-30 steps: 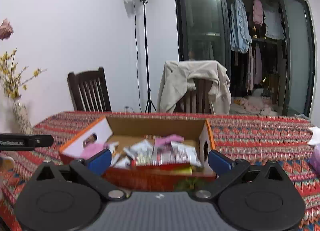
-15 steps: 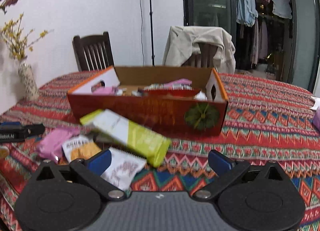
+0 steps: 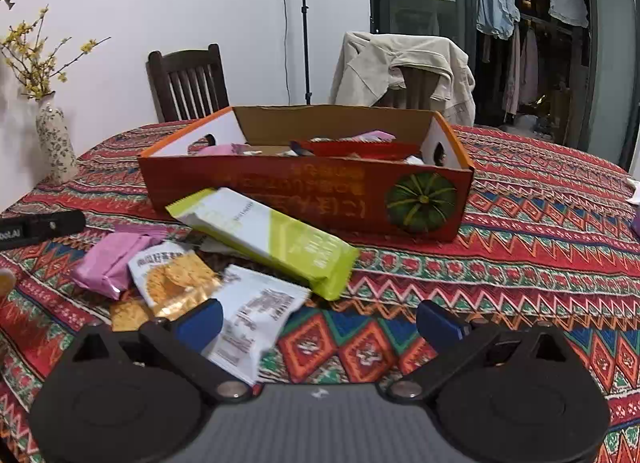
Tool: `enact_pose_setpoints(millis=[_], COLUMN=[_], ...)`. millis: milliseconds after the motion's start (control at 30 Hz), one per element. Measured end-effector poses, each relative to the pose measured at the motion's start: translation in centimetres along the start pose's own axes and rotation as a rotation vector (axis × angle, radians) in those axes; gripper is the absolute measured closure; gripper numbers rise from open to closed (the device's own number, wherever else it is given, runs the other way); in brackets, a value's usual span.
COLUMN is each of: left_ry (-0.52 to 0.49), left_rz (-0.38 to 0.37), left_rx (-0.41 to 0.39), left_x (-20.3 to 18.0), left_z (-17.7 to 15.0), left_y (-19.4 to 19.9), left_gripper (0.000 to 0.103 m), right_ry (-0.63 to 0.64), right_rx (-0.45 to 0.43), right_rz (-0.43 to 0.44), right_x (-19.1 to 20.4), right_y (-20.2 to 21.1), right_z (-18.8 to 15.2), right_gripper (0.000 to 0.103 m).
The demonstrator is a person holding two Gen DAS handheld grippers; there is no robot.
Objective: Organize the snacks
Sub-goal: 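Move both open tools back to the snack pile, then grasp a white sachet with the right tool while the left tool approaches a pink packet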
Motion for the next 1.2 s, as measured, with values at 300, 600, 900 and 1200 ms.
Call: enact_pose_setpoints(millis=[300,600,900,1200], left_ry=[0.016,0.017,0.014,0.012], left_rz=[-0.003,-0.007,0.003,0.015], left_rx=[0.009,0.017,0.034,0.056], left_x=[0.3,0.3,0.3,0.3], left_z=[-0.1,-0.2,-0.4,-0.7], left_y=[0.0,-0.2,-0.5,-1.0], left_gripper=[0.000,0.000,0.000,0.000], right_ry=[0.032,0.001,0.020,-0.020], right_rx=[0.034,0.116,0.072,0.013], right_rz=[-0.007,-0.052,-0.013,0.008], right_x=[2.2,1.0,1.0,0.3], right_y=[-2.2,-4.2,-3.5,-2.1], right_z=[1.4,-0.2,-0.6,-0.4], right_gripper=[0.000,0.001,0.014,0.063])
Point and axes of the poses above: each gripper's, at about its wrist camera, not at the fingertips, and y roughly against the way its jaws point, x to its left, z to its top, the point moved 6 cm from there along -y, roughly the way its jaws point, and after that the axes turned 4 degrees about y, right-handed, at the moved point
